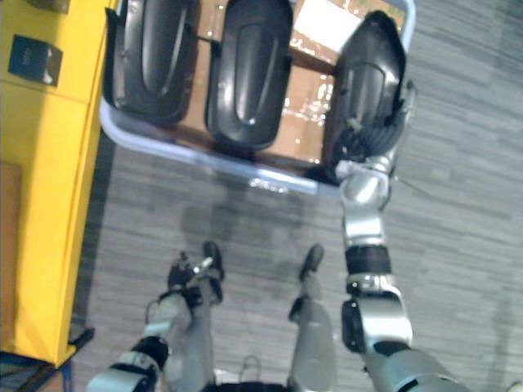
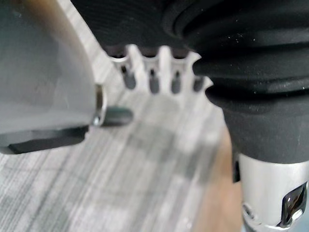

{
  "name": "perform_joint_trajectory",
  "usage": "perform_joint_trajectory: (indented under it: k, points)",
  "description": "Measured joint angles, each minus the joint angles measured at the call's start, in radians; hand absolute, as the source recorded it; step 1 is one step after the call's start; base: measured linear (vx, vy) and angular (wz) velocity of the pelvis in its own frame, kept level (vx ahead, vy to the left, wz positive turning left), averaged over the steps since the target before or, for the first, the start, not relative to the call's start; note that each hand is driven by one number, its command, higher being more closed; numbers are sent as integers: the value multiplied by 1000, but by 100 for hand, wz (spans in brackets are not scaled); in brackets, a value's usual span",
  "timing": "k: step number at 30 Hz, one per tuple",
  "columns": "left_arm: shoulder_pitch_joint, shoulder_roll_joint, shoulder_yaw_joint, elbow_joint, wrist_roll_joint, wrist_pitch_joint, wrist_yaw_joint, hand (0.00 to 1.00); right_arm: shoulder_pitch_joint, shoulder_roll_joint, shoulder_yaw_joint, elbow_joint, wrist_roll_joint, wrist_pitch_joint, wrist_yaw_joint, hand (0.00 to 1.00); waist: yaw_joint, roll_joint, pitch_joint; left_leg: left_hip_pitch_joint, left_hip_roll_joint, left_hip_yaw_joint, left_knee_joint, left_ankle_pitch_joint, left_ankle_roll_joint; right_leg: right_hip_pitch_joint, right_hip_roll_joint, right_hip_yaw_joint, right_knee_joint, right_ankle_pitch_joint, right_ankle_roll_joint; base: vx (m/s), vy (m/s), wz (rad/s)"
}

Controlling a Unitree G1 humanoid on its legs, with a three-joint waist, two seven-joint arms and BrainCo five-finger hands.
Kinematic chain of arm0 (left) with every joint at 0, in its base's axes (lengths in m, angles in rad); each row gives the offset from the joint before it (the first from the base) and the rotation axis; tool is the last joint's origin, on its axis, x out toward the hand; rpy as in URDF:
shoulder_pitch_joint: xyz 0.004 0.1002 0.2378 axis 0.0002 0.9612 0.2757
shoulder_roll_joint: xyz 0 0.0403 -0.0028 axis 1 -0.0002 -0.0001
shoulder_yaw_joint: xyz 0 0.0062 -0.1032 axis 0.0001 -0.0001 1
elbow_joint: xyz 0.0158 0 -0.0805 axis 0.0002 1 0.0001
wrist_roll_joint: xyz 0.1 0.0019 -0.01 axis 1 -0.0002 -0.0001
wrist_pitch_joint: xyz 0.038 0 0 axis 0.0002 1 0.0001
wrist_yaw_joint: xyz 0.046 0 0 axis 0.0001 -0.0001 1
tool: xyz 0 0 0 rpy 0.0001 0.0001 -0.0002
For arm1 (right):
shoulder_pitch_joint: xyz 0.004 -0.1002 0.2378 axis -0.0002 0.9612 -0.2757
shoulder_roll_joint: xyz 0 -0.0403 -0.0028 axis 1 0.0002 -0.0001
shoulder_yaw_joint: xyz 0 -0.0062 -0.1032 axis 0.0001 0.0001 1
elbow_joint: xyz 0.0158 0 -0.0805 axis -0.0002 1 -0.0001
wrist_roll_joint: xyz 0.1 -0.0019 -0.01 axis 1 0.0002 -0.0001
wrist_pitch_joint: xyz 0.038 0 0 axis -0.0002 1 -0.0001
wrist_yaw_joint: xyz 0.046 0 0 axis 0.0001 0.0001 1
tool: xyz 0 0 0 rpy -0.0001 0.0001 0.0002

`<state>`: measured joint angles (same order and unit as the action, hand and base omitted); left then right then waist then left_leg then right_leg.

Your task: Walk over and take plastic housings, then place them on the shelf

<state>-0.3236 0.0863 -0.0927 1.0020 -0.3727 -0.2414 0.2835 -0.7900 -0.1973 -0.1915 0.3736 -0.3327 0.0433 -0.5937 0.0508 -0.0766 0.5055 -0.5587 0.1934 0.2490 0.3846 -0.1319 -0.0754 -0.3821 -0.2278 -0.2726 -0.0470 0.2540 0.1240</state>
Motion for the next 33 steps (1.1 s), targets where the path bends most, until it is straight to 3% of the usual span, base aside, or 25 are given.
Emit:
perform_joint_trajectory:
  k: [6, 12, 18, 26, 33]
  points:
    - [4, 1, -3, -1, 34, -8, -9, 0, -42, -127, 28, -2, 1, -73, 1, 0, -4, 0, 0, 0, -7, -20, -35, 30, -3, 0, 1, -5, 0, 0, 0, -39, -6, 10]
    - [5, 1, -6, -1, 39, -11, -22, 0, -108, -162, 58, -2, 5, -126, -1, 0, -4, 0, 0, 1, -9, -22, -43, 41, -3, 0, 0, -5, 0, 0, 0, -41, 1, 3]
    - [6, 1, -6, -6, 38, -11, -21, 0, -94, -159, 3, -2, 6, -119, -47, 0, -3, 0, 0, -1, -9, -21, -43, 43, -5, -5, 0, -3, 0, 0, 0, -23, 1, -1]
    - [4, -5, -6, -10, 38, -10, -4, 0, 30, -93, -149, -2, 58, -65, -93, 0, -9, 1, 0, -21, -10, -20, -41, 44, -5, -24, 0, -3, 0, 0, 0, 0, 0, 0]
    - [4, -12, -5, -10, 38, -10, 11, 0, 113, -68, -181, -2, 159, -68, -97, 0, -11, 1, 0, -21, -11, -19, -39, 44, -6, -24, -1, -1, 0, -1, 1, -9, 0, 0]
